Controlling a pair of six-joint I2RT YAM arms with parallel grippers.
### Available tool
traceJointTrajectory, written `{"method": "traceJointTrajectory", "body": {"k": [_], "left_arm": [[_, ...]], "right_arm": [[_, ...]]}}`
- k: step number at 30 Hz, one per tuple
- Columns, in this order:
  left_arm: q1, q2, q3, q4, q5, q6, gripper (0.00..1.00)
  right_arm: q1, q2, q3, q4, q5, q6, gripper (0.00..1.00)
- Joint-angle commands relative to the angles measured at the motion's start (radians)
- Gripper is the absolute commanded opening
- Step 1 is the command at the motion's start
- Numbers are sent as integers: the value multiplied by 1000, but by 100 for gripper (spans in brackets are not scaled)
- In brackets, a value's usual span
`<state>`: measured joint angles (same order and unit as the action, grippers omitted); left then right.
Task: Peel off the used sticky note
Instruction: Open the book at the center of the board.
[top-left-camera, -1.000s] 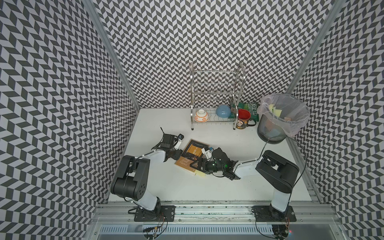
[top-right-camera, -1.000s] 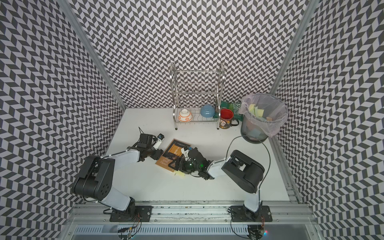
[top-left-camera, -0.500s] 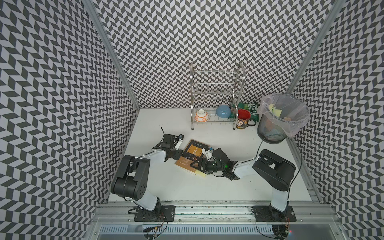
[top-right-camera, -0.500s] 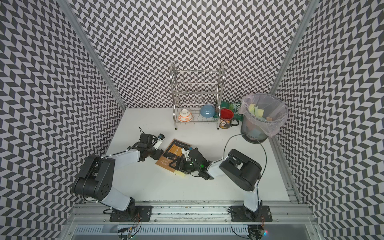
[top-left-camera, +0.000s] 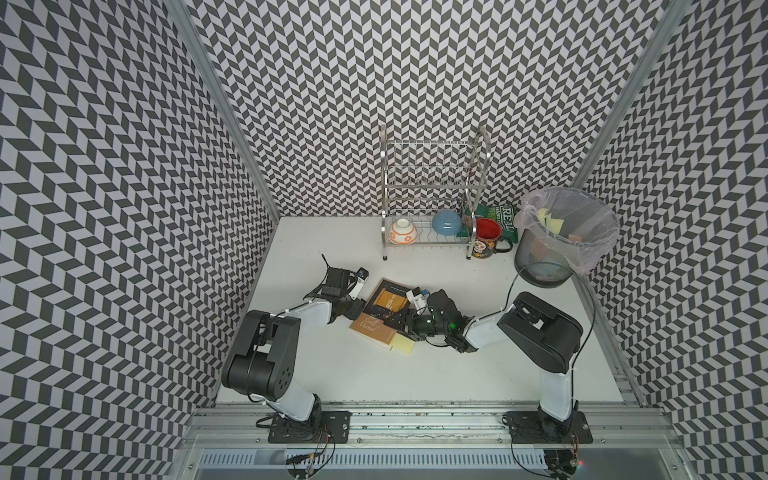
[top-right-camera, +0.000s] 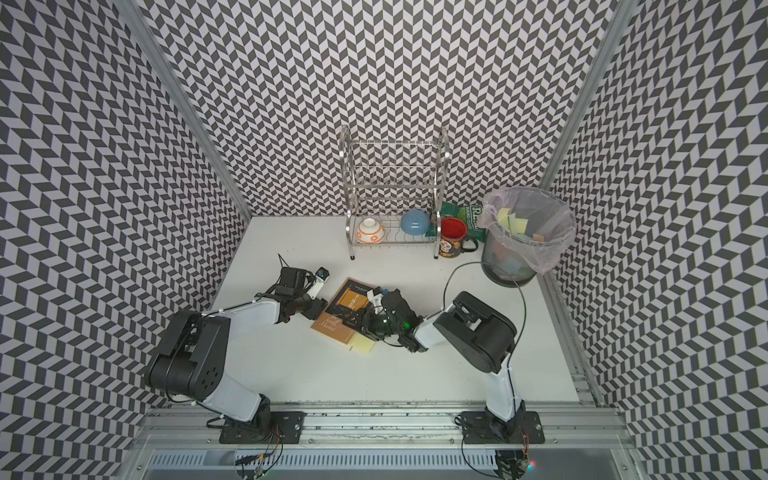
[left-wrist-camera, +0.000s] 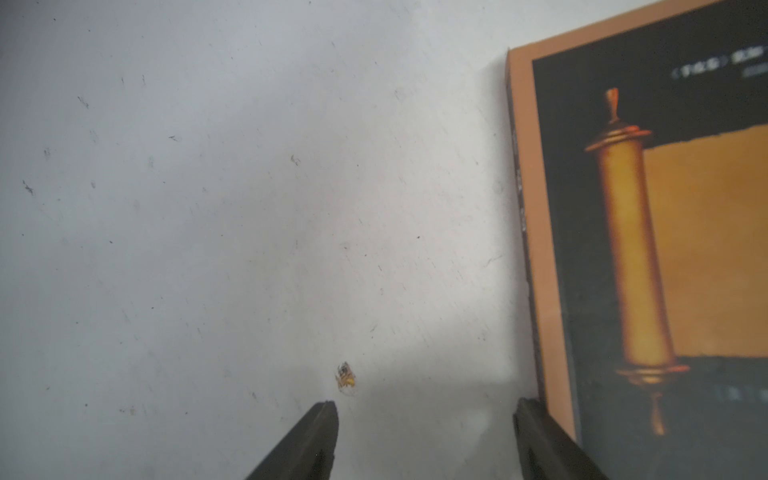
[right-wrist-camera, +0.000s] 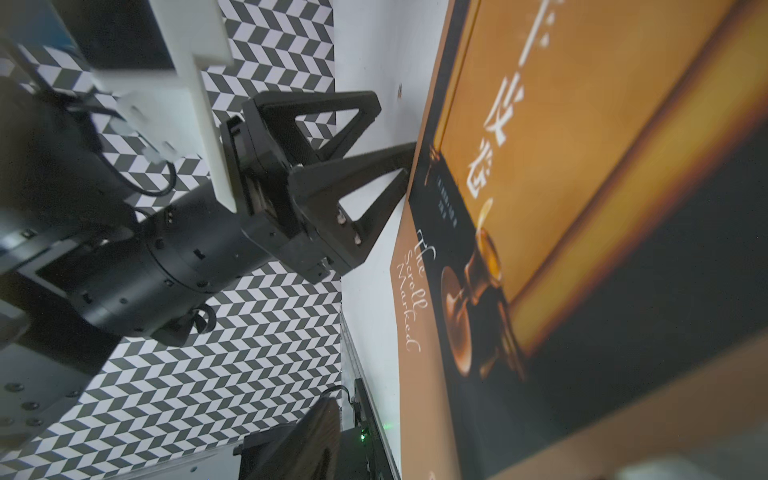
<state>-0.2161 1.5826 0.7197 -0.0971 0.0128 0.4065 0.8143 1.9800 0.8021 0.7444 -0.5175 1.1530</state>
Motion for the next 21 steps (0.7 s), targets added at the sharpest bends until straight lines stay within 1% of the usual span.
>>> {"method": "traceJointTrajectory", "body": {"k": [1, 4, 11, 14, 17, 18, 21], "left_arm": [[-15, 31, -40, -120, 10, 25, 71], [-15, 33, -40, -119, 10, 28, 71], [-16, 30, -43, -116, 15, 32, 71], [-16, 18, -45, -122, 19, 32, 71], [-17, -15, -50, -141, 22, 37, 71], [-17, -48, -53, -156, 19, 43, 71], [-17, -154, -51, -208, 28, 63, 72]], "right_arm": [[-15, 42, 38, 0, 2, -14, 66], [-23, 58, 71, -12, -1, -16, 65], [-53, 96, 136, -68, 17, -29, 59], [-69, 110, 160, -78, 6, -35, 49], [-72, 98, 165, -77, 1, -33, 35], [-73, 89, 166, -78, -1, -30, 32], [-72, 63, 167, -88, -6, -27, 30]]}}
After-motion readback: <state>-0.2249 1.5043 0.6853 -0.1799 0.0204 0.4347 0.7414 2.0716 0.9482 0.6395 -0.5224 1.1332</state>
